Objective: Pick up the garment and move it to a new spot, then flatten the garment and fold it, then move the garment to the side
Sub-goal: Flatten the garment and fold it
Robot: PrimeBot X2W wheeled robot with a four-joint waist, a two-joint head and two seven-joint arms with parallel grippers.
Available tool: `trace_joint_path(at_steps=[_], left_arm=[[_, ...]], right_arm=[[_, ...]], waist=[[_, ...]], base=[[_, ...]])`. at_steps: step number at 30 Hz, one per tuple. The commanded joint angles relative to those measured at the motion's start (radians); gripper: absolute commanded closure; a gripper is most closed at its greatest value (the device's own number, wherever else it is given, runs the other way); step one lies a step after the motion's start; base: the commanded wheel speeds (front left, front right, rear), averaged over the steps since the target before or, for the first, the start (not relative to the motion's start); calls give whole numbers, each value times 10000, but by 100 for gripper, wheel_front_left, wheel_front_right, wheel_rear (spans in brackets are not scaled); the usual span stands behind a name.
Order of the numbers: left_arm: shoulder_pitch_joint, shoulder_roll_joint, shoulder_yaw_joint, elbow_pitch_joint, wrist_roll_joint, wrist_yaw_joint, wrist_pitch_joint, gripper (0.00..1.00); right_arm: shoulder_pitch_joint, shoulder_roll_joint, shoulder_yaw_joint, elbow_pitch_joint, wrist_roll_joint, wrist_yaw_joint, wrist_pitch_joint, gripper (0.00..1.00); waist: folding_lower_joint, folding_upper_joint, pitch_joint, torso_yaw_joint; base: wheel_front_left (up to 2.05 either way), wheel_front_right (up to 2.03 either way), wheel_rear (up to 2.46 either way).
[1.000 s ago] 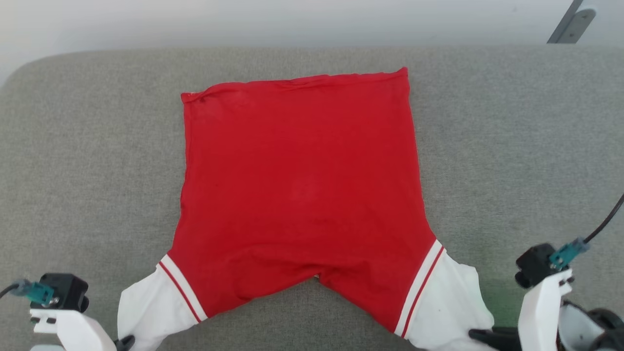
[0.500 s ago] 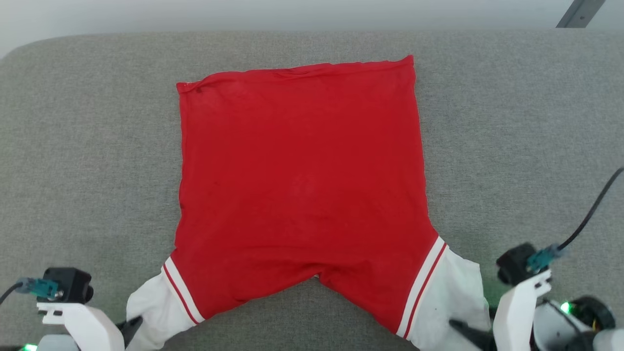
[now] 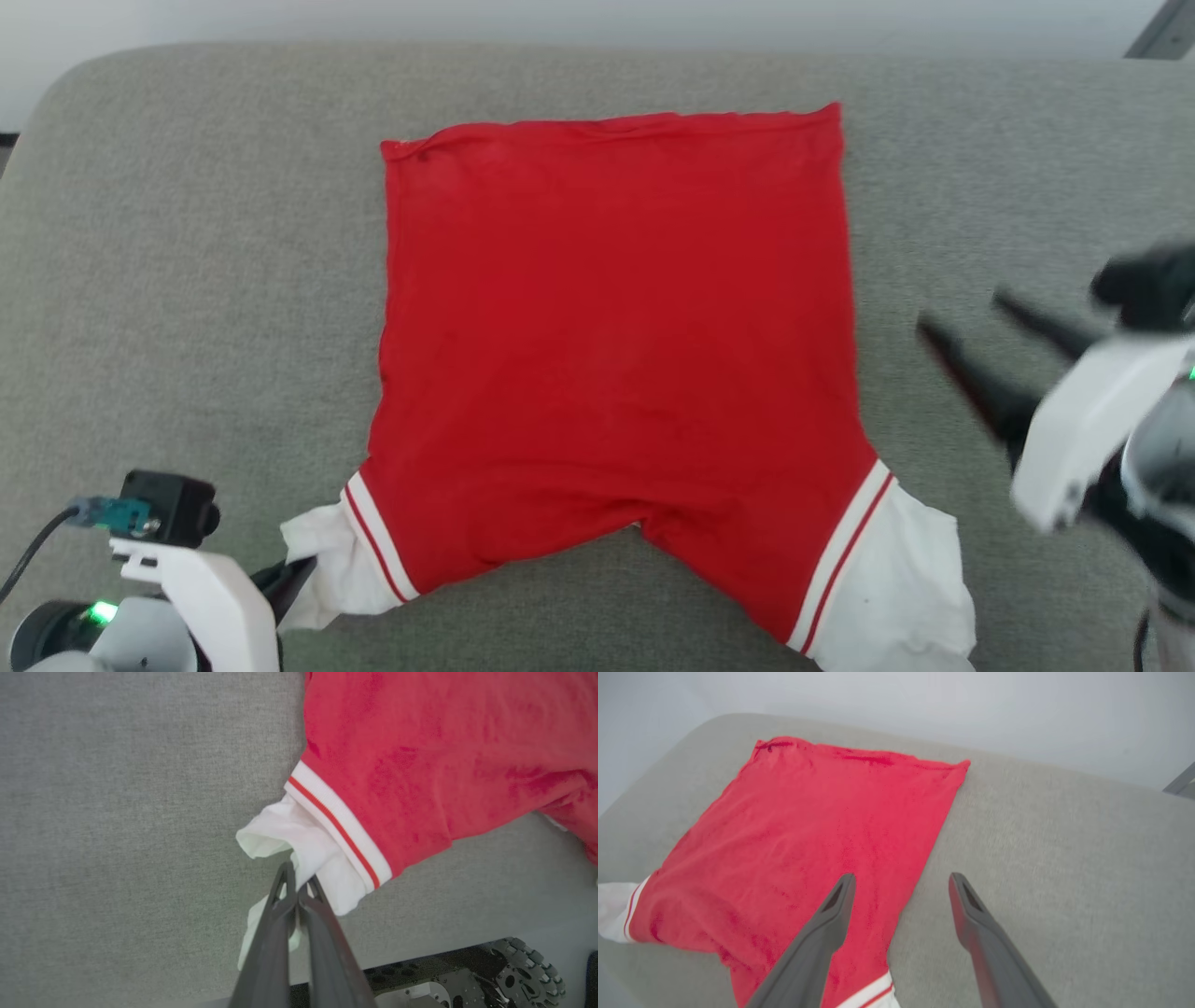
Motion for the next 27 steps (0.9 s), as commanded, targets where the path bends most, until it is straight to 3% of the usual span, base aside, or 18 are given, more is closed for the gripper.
trace_joint_path(at_steps=[1,6,12,20,27], left_arm=[[-243,-101,-20,-12,80,-66,55,100],[-836,-413,-142,103,461,-308,213,100],[-1556,-940,-364,302,798,-659,367,100],[-2418,-1741,-601,827,1179,-1245,409,100],[-2961,-2372,-761,1427,1250,-1705,326,100]], right_arm=[[-566,131,-109,296,-199,-7,-336,0],[-2745,157,-224,2147,-868,-6,-1366,0],[-4972,-125,-186,5218,-1350,-7,-1764,0],[-7341,-426,-582,9056,-2086,-6,-1427,0],[-8530,-361,-648,11460,-2490,-4,-380,0]], waist=[[0,0,205,220],[0,0,612,708],[0,0,1104,1309],[0,0,1889,2122],[0,0,2451,2666]], base=[[0,0,0],[0,0,0],[0,0,0],[0,0,0],[0,0,0]])
